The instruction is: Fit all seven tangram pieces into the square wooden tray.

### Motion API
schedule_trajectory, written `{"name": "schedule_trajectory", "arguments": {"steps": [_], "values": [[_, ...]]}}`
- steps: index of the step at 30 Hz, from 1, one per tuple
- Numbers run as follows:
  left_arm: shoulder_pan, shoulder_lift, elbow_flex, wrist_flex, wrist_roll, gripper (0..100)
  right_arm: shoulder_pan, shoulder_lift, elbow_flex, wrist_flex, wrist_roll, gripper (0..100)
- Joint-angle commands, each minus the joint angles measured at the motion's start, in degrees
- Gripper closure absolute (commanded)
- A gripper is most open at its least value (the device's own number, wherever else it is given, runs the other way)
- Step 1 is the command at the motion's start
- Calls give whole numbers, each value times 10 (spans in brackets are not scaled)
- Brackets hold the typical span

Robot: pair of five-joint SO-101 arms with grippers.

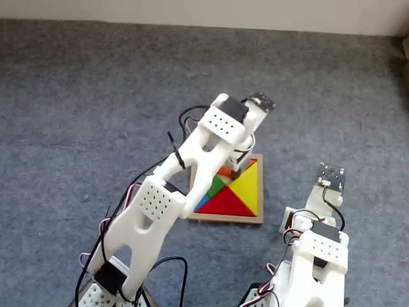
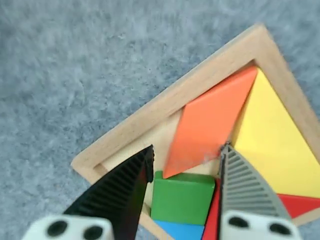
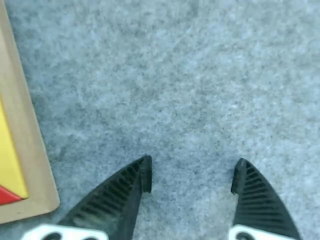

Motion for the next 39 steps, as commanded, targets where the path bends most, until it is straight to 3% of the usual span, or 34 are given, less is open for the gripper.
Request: {"name": "schedule_trajectory", "arguments": {"steps": [1,16,24,31,39], "values": [[-1,-29,30,-33,6,776,4,-9,0,-8,4,739],[44,-36,56,-55,7,940,5,-9,1,-8,4,739],[45,-45,-26,-18,7,993,5,-9,1,-8,4,739],[1,-73,-74,9,6,993,5,-9,1,-8,4,739],[-74,-255,-7,11,5,995,4,-9,1,-8,4,739]]}}
